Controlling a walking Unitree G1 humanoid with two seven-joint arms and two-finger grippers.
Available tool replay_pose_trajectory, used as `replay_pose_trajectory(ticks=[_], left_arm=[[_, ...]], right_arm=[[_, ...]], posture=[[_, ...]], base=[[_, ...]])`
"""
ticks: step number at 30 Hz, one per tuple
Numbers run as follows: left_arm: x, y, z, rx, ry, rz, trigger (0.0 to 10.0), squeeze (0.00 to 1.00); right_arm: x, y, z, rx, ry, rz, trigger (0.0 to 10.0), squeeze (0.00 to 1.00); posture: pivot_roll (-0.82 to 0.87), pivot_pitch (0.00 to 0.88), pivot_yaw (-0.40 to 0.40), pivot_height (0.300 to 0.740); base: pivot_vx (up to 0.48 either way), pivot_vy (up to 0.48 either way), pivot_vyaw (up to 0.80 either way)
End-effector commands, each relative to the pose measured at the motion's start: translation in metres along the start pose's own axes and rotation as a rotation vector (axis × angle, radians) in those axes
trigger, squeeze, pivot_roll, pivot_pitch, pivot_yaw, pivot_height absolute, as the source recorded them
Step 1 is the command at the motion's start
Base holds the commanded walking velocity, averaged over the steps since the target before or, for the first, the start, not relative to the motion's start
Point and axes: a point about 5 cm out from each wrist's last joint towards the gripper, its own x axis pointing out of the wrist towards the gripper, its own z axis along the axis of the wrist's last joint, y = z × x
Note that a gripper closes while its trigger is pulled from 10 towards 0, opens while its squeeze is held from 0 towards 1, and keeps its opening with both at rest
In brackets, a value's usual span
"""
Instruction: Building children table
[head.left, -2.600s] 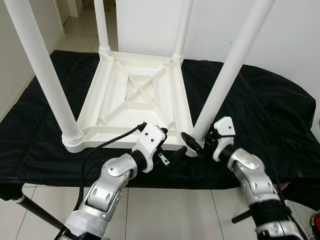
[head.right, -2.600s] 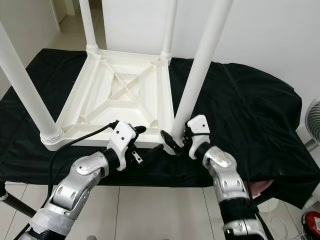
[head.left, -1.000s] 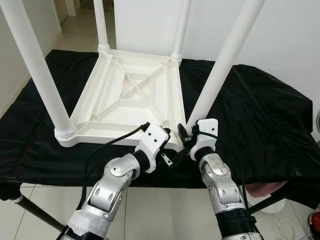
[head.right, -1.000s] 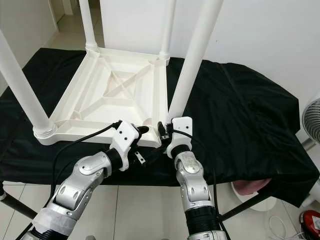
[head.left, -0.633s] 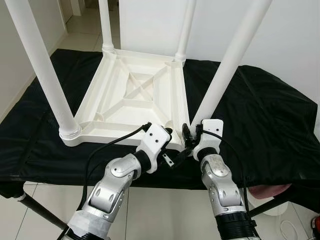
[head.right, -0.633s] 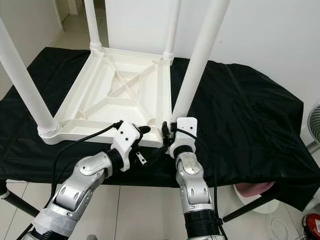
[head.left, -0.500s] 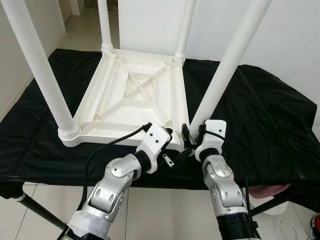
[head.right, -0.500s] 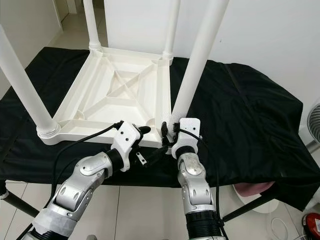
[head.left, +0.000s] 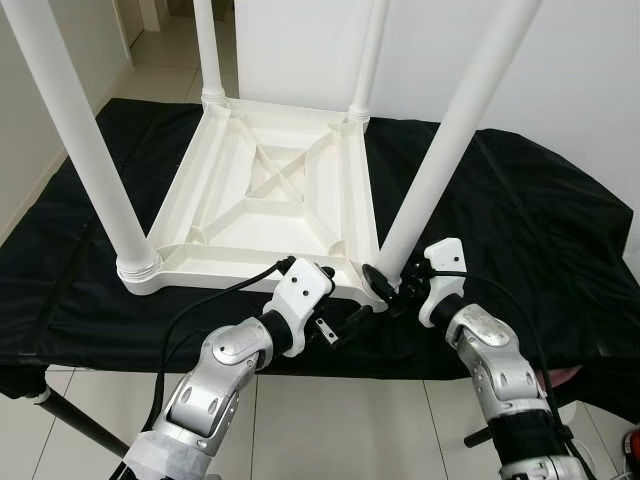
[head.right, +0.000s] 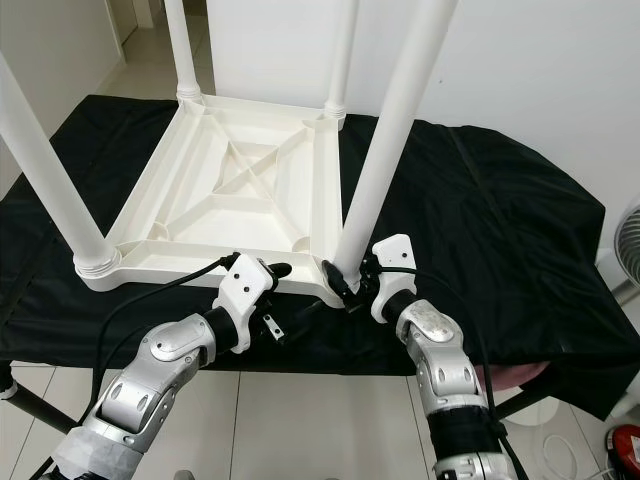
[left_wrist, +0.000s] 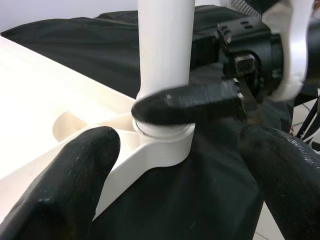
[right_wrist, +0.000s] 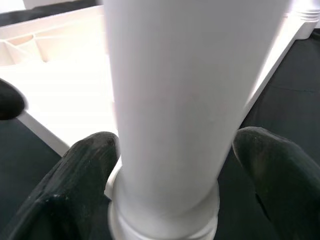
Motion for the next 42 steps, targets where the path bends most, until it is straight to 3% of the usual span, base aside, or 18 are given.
replay_pose_trajectory(ticks=[1, 4, 5, 6, 7, 8, 9, 10, 11, 22, 23, 27, 31, 39, 41, 42], left_arm=[[-0.001, -0.001, -0.001, 0.008, 0.013, -0.005, 10.0, 0.00], [-0.001, 0.002, 0.000, 0.012, 0.015, 0.004, 10.0, 0.00], [-0.001, 0.003, 0.000, 0.014, 0.015, 0.009, 10.0, 0.00], [-0.001, 0.003, 0.000, 0.014, 0.015, 0.009, 10.0, 0.00], [0.000, 0.004, 0.001, 0.014, 0.012, 0.018, 10.0, 0.00], [0.000, 0.004, 0.001, 0.014, 0.012, 0.018, 10.0, 0.00], [0.000, 0.004, 0.001, 0.016, 0.011, 0.026, 10.0, 0.00], [0.000, 0.004, 0.001, 0.016, 0.011, 0.026, 10.0, 0.00], [0.000, 0.005, 0.001, 0.019, 0.011, 0.032, 10.0, 0.00], [-0.001, 0.006, 0.000, 0.026, 0.023, 0.046, 10.0, 0.00], [-0.001, 0.005, 0.000, 0.024, 0.021, 0.046, 10.0, 0.00], [0.000, 0.005, 0.000, 0.025, 0.020, 0.044, 10.0, 0.00], [0.000, 0.006, 0.001, 0.029, 0.020, 0.042, 10.0, 0.00], [0.000, 0.006, 0.000, 0.042, 0.017, 0.033, 10.0, 0.00], [0.000, 0.006, 0.001, 0.038, 0.013, 0.032, 10.0, 0.00], [0.000, 0.006, 0.001, 0.038, 0.013, 0.032, 10.0, 0.00]], right_arm=[[0.003, -0.003, -0.002, -0.024, 0.011, 0.046, 10.0, 0.00], [0.010, -0.006, -0.001, -0.041, 0.020, 0.116, 10.0, 0.00], [0.014, -0.007, -0.001, -0.041, 0.024, 0.132, 8.6, 0.00], [0.014, -0.007, -0.001, -0.041, 0.024, 0.132, 8.6, 0.00], [0.017, -0.007, -0.002, -0.029, 0.026, 0.156, 4.5, 0.00], [0.017, -0.007, -0.002, -0.029, 0.026, 0.156, 4.5, 0.00], [0.020, -0.007, -0.003, -0.017, 0.030, 0.170, 2.9, 0.00], [0.020, -0.007, -0.003, -0.017, 0.030, 0.170, 2.9, 0.00], [0.023, -0.006, -0.005, -0.015, 0.039, 0.193, 0.0, 0.00], [0.020, -0.010, -0.018, 0.006, 0.058, 0.236, 0.0, 0.00], [0.018, -0.013, -0.020, 0.013, 0.055, 0.197, 10.0, 0.00], [0.018, -0.014, -0.020, 0.036, 0.048, 0.166, 10.0, 0.00], [0.019, -0.016, -0.022, -0.008, 0.067, 0.030, 10.0, 0.00], [0.021, -0.002, -0.017, 0.022, 0.042, -0.076, 10.0, 0.00], [0.023, 0.009, -0.015, 0.068, 0.028, -0.199, 10.0, 0.00], [0.023, 0.009, -0.015, 0.068, 0.028, -0.199, 10.0, 0.00]], posture=[[-0.06, 0.000, -0.049, 0.740], [-0.05, 0.000, -0.050, 0.740], [-0.05, 0.000, -0.051, 0.740], [-0.05, 0.000, -0.051, 0.740], [-0.04, 0.000, -0.056, 0.740], [-0.04, 0.000, -0.056, 0.740], [-0.04, 0.000, -0.061, 0.740], [-0.04, 0.000, -0.061, 0.740], [-0.04, 0.000, -0.061, 0.740], [-0.03, 0.000, -0.063, 0.740], [-0.03, 0.000, -0.062, 0.740], [-0.03, 0.000, -0.060, 0.740], [-0.04, 0.000, -0.054, 0.740], [-0.05, 0.000, -0.050, 0.740], [-0.05, 0.000, -0.050, 0.740], [-0.05, 0.000, -0.050, 0.740]], base=[[0.000, 0.000, 0.00], [0.000, 0.000, 0.00], [0.000, 0.000, 0.00], [0.000, 0.000, 0.00], [0.000, 0.000, 0.00], [0.000, 0.000, 0.00], [0.000, 0.000, 0.00], [0.000, 0.000, 0.00], [0.000, 0.000, 0.00], [0.000, 0.000, 0.00], [0.000, 0.000, 0.00], [0.000, 0.000, 0.00], [0.000, 0.000, 0.00], [0.000, 0.000, 0.00], [0.000, 0.000, 0.00], [0.000, 0.000, 0.00]])
